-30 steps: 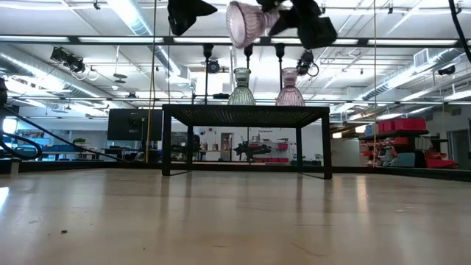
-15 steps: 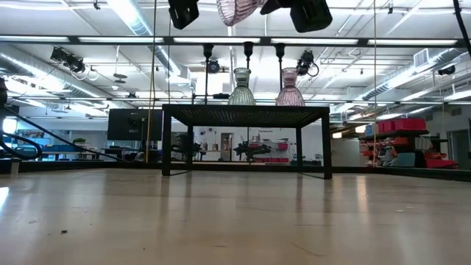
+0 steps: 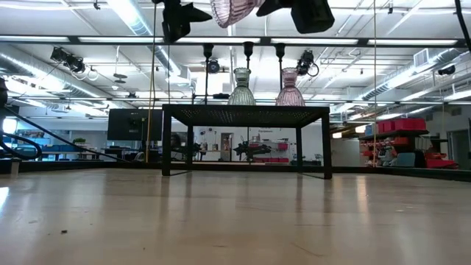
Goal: Pick & Place candle stick holders
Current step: Put the purple glass candle holder on the shelf aligned with the other green and purple glass candle holders
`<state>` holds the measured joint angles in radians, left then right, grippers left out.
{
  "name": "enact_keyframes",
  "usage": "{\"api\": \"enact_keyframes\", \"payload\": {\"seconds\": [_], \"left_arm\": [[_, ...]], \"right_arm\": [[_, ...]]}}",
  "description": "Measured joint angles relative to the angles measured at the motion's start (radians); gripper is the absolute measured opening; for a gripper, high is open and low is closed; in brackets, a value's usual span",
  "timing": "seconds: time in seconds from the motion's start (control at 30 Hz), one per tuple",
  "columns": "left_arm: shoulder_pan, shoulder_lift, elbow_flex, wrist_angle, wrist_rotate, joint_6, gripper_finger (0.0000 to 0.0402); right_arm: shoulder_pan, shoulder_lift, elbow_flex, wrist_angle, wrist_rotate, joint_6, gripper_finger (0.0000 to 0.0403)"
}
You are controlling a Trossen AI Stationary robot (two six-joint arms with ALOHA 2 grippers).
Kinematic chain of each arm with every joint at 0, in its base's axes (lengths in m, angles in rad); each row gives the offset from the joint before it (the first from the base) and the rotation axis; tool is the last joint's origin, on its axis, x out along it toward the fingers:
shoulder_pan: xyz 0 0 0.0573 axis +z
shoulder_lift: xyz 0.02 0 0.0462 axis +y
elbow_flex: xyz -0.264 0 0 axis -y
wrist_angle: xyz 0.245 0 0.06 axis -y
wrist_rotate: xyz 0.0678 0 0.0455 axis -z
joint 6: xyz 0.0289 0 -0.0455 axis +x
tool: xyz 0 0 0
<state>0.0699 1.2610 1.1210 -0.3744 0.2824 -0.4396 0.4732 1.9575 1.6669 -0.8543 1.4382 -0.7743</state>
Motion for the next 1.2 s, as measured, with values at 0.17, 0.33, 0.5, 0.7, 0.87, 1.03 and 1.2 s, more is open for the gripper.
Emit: {"api": "enact_keyframes", "payload": {"seconds": [0.17,0.33,0.5,0.7,0.87,1.03,1.2], "left_arm": [[0.009,0.0,0.0,0.009,0.047,-0.021,0.0233],[0.008,0.0,0.0,0.011,0.082,-0.027,0.0233],[0.006,0.0,0.0,0.013,0.125,-0.074,0.0233],[0.005,0.0,0.0,0.013,0.171,-0.1,0.0233],[0.005,0.0,0.0,0.026,0.2,-0.108,0.0233],[-0.001,0.009,0.001,0.028,0.229,-0.14,0.0233],[-0.01,0.017,0.001,-0.035,0.23,-0.157,0.0233]], "right_arm": [[0.007,0.005,0.0,0.041,-0.02,-0.028,0.0125],[0.004,0.005,0.0,0.109,-0.066,-0.089,0.0125],[-0.005,0.005,0.0,0.204,-0.09,-0.17,0.0125],[-0.008,0.005,0.0,0.313,-0.12,-0.268,0.0125],[-0.01,0.02,0.0,0.376,-0.156,-0.326,0.0125],[-0.022,0.072,-0.002,0.423,-0.174,-0.415,0.0125],[-0.035,0.083,-0.002,0.446,-0.162,-0.415,0.0125]]}}
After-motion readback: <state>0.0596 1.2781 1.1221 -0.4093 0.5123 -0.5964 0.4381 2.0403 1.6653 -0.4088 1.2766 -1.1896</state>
